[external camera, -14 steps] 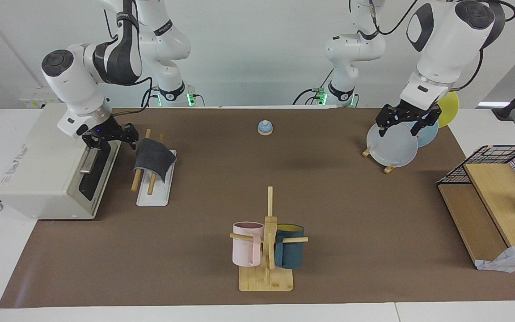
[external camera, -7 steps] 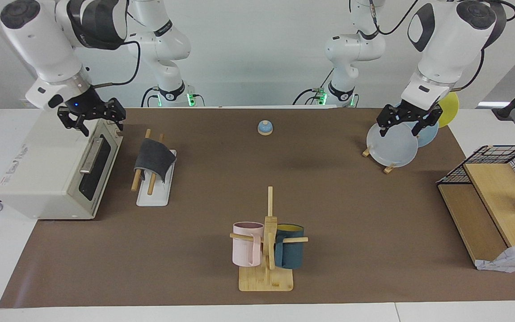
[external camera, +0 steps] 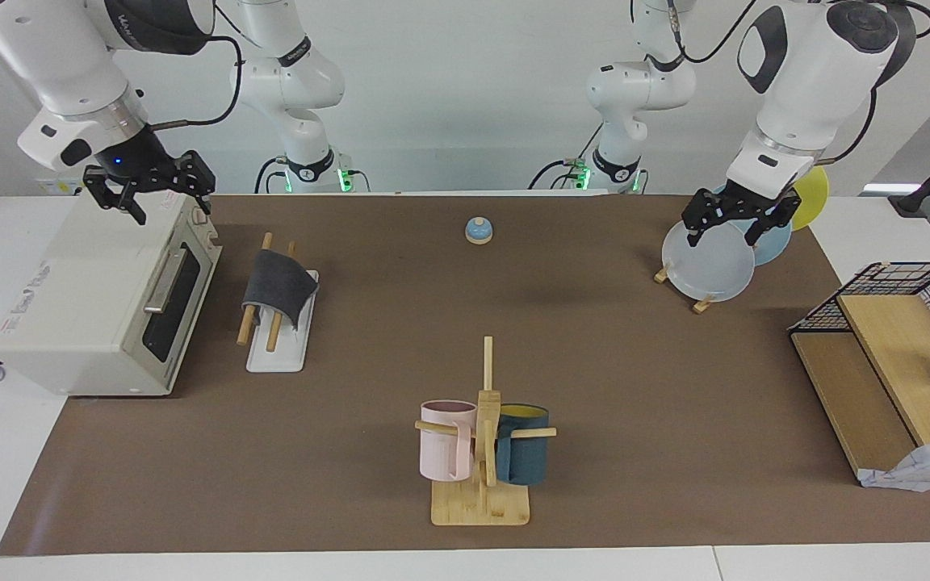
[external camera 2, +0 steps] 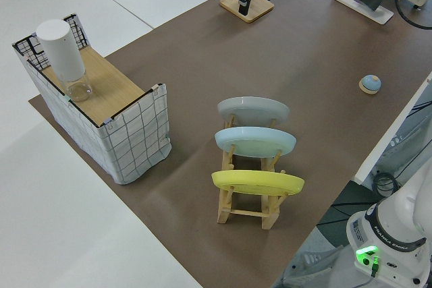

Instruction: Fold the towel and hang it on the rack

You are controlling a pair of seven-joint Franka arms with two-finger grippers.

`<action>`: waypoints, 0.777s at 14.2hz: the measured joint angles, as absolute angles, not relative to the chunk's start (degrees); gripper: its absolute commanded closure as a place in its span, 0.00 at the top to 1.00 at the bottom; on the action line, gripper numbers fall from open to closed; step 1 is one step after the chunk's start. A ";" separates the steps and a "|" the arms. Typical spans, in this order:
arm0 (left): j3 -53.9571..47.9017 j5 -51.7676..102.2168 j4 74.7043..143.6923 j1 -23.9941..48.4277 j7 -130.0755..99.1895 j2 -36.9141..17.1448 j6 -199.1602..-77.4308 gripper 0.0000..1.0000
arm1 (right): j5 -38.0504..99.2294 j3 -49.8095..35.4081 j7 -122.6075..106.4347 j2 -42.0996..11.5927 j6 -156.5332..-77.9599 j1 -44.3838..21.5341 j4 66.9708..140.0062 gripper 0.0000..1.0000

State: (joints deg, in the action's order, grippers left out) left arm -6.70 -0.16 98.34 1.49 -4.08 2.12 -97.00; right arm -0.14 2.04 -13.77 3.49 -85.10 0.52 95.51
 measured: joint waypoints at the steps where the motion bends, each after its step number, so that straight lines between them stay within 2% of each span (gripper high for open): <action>1: -6.69 -0.16 98.34 1.49 -4.04 2.12 -97.00 1.00 | -0.14 1.82 -12.53 3.44 -84.96 -0.56 95.53 1.00; 4: -6.65 -0.16 98.32 1.49 -3.98 2.12 -97.03 1.00 | -0.73 1.77 -8.88 3.37 -84.96 -2.94 95.31 1.00; 11: -6.07 -0.16 98.18 1.01 -3.41 2.12 -97.03 1.00 | -1.52 2.50 -6.04 0.70 -83.00 -2.31 92.57 1.00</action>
State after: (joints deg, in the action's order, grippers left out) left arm -6.07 -0.16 98.18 1.01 -3.41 2.12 -97.03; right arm -1.52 2.50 -6.04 0.70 -83.00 -2.31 92.57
